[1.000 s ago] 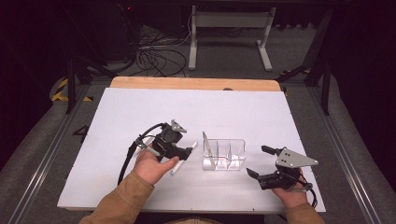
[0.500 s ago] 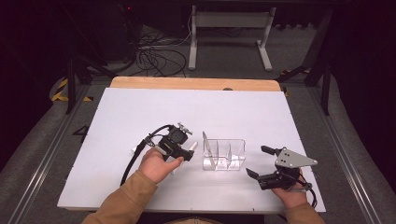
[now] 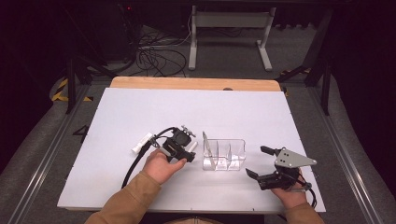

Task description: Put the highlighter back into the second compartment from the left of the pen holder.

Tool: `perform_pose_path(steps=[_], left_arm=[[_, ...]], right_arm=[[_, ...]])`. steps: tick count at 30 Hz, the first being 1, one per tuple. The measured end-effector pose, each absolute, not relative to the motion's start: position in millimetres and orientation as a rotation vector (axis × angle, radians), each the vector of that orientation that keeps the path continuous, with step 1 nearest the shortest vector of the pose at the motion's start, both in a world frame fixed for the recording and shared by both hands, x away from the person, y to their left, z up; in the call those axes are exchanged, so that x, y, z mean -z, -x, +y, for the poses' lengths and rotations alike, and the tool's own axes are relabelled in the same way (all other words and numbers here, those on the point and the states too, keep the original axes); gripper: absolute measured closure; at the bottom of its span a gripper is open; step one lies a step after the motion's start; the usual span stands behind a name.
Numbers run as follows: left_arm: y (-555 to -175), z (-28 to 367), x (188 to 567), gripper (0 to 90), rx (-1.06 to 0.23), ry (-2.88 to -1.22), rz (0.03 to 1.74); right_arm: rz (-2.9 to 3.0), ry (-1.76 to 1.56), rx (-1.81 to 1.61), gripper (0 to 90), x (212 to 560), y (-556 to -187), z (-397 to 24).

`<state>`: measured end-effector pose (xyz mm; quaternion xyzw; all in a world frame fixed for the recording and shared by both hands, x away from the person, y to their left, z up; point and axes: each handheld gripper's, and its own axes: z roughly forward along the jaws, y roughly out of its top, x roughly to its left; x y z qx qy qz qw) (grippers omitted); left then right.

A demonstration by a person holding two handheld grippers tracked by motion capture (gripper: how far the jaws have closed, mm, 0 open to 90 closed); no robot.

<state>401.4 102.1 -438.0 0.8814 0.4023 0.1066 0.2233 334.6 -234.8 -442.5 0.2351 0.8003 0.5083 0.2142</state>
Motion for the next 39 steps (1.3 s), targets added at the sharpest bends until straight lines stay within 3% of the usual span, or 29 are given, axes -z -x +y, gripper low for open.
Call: perform_pose_path(steps=[18, 39], left_arm=[[-403.5, 94.3, 449.0, 75.6, -0.371, -2.46, 1.17], [-403.9, 92.3, 450.0, 77.9, -0.363, -2.446, 1.205]], right_arm=[[2.221, -0.648, -1.406, 5.5, 442.9, -335.0, -235.0], [2.226, -0.645, -1.4, 5.5, 443.2, -334.7, -234.9]])
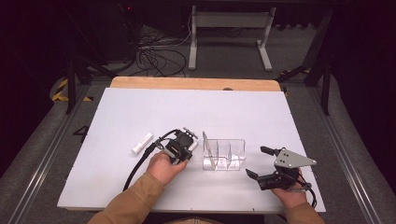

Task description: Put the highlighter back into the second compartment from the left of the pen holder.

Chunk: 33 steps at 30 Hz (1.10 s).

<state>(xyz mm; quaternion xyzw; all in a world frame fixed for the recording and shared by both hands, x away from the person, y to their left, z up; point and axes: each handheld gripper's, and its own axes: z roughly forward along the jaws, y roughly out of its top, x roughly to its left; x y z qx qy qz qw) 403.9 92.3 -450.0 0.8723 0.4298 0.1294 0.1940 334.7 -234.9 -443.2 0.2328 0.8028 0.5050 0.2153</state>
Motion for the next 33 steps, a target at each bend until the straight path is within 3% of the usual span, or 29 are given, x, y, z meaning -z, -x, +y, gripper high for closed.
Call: perform_pose_path(steps=[15, 33], left_arm=[[-400.0, 98.3, 435.7, 78.0, -0.419, -2.396, 1.18], [-385.5, 117.2, 399.7, 78.0, -0.474, -2.216, 1.124]], right_arm=[[2.225, -0.645, -1.403, 5.5, 443.2, -334.3, -234.7], [2.222, -0.647, -1.414, 5.5, 443.0, -334.2, -234.6]])
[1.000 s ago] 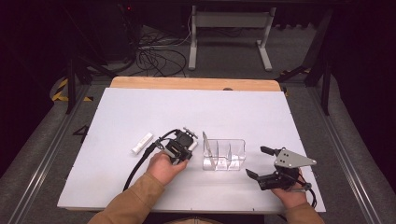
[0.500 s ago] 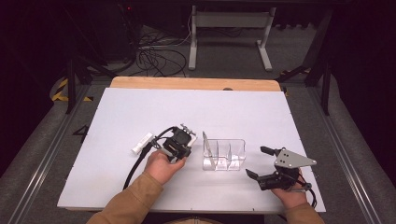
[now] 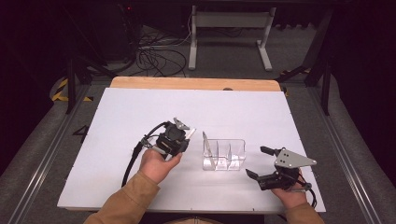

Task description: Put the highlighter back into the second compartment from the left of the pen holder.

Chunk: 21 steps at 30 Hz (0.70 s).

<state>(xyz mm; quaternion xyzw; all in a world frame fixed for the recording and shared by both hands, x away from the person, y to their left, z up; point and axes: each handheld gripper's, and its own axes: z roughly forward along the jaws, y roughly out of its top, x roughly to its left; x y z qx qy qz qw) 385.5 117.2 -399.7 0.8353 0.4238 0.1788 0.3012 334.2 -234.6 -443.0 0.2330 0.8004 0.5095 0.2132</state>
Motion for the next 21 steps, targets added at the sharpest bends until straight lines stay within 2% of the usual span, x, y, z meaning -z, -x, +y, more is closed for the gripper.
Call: perform_pose_path(steps=[21], left_arm=[[-368.1, 141.1, 374.2, 77.9, -0.535, -1.958, 1.002]], right_arm=[[2.221, -0.643, -1.412, 5.5, 442.8, -334.2, -235.0]])
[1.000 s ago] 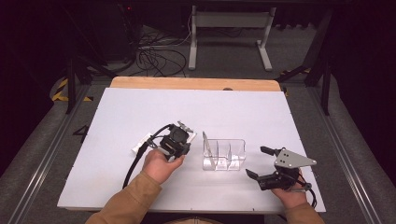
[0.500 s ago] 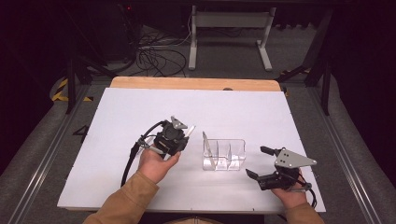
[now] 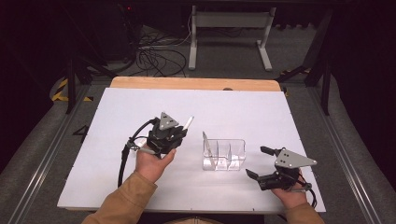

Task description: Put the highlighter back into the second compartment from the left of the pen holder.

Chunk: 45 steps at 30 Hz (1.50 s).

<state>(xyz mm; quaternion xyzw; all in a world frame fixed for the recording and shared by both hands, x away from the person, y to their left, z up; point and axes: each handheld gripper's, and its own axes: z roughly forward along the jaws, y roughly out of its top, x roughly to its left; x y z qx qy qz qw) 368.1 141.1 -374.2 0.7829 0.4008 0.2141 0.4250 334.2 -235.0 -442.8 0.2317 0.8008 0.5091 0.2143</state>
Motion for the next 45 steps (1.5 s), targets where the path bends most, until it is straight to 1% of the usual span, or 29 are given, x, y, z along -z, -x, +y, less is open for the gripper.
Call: perform_pose_path(steps=[6, 20, 34, 45], left_arm=[[-361.7, 148.7, 368.7, 77.9, -0.538, -1.851, 0.962], [-352.4, 159.7, 365.2, 77.9, -0.524, -1.693, 0.859], [-346.9, 163.1, 364.0, 77.8, -0.505, -1.63, 0.778], [-344.5, 162.0, 364.0, 77.8, -0.503, -1.604, 0.756]], right_arm=[[2.221, -0.641, -1.413, 5.5, 442.7, -334.1, -235.1], [2.223, -0.641, -1.412, 5.5, 442.6, -333.9, -235.0], [2.226, -0.636, -1.41, 5.5, 442.8, -333.9, -234.8], [2.225, -0.637, -1.412, 5.5, 442.8, -333.8, -234.6]])
